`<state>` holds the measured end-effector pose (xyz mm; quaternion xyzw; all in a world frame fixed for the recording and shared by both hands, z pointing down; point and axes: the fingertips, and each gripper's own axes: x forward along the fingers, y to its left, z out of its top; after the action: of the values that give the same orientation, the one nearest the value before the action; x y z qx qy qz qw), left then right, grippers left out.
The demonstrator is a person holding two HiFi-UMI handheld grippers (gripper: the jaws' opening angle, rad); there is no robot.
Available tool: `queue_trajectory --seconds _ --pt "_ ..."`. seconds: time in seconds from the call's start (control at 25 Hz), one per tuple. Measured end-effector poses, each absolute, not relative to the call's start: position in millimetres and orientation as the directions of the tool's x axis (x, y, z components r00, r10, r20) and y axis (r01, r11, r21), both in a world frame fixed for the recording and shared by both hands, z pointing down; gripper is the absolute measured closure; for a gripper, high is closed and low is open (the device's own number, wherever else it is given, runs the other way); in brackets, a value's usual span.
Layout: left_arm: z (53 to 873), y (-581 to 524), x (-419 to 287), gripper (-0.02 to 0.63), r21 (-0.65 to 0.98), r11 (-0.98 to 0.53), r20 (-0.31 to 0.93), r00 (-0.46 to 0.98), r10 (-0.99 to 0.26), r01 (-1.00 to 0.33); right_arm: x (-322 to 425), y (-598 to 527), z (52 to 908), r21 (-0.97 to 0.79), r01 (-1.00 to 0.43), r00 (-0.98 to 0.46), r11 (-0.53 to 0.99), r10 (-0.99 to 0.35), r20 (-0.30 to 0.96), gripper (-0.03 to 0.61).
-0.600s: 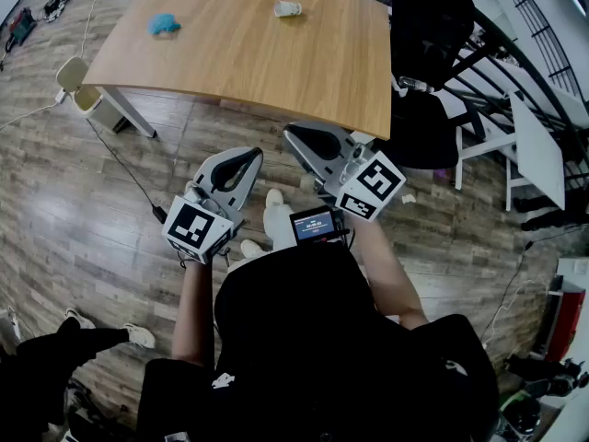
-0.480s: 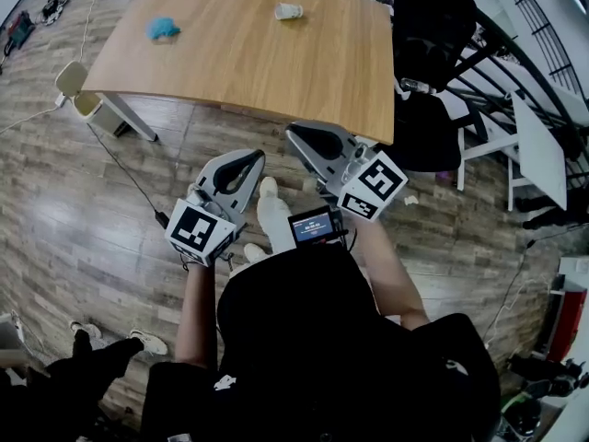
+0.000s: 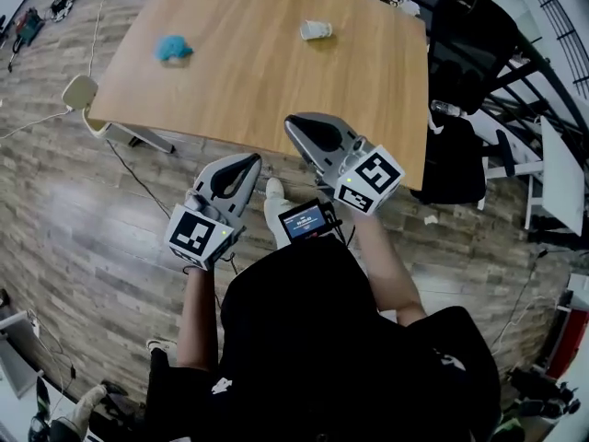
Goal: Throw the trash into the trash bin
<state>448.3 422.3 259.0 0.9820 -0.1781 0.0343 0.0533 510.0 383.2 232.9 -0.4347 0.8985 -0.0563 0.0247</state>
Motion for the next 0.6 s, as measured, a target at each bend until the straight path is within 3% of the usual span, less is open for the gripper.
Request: queue_trajectory --seconds 0.44,0.48,0.56,0.6 --pt "261 254 502 0.611 0.122 -0.938 0.149 0.94 -0.307 -0.326 583 200 257 -0.161 -0.85 -0.514 0.502 -0.857 0.042 0.577" --pt "269 247 504 0.611 0.129 -0.937 0.158 0.94 -0.303 -0.324 589 191 266 -0.17 -0.859 -0.498 0.483 -0.865 0.06 0.552" --pt "282 238 505 0.611 0.141 -0.937 0.174 0.94 -0.294 -0.319 596 178 287 -0.184 -0.873 -0.474 0.451 -0.875 0.101 0.391" --pt "285 235 507 0.611 0.143 -0.939 0.179 0.941 -0.287 -0.314 601 172 295 -0.185 -0.882 -0.457 0.432 -0.881 0.121 0.365"
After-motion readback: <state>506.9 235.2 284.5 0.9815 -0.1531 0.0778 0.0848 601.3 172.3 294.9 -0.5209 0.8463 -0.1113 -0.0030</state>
